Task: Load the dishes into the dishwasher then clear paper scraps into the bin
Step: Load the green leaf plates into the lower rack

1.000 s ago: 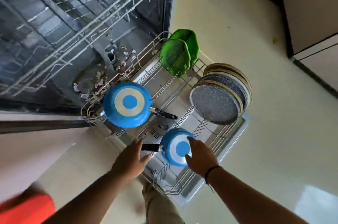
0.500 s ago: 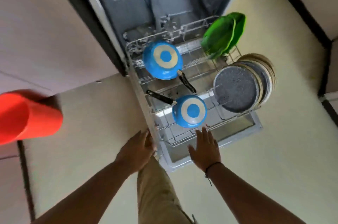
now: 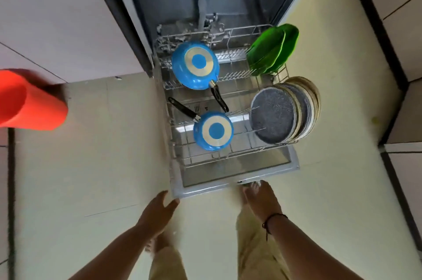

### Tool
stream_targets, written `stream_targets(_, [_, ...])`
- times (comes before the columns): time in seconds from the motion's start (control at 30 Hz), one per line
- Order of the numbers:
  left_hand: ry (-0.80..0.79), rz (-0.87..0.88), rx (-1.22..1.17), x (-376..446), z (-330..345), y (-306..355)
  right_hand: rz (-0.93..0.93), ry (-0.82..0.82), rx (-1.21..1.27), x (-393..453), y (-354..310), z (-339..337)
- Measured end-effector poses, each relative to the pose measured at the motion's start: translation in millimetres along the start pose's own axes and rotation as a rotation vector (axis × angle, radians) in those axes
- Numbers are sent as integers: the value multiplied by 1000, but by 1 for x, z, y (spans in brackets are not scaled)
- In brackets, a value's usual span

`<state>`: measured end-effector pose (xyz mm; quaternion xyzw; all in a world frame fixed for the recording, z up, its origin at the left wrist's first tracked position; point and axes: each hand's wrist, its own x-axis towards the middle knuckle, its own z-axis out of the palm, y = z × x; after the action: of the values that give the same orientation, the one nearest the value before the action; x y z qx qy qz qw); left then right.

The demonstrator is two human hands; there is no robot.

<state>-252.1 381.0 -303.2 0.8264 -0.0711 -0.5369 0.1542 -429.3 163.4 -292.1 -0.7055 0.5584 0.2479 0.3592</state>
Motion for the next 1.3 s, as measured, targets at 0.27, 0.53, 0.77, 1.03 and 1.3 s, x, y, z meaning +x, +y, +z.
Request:
stream_targets(0.27, [176, -502, -1388, 61, 49, 79, 298, -255, 444, 120, 55, -73])
stream_targets(0.53, [16, -490, -1819, 125, 91, 123, 520, -340, 1141, 196, 56, -87])
stream_targets(0.77, [59, -391, -2120, 152, 92, 134, 432, -269, 1455, 217, 39, -71])
stream_targets(1.03, [87, -83, -2128, 205, 16, 201, 157, -266, 1527, 276, -51, -112])
stream_targets(1.3, [6, 285, -2089, 282, -82, 287, -123, -279, 1638, 387, -163, -160])
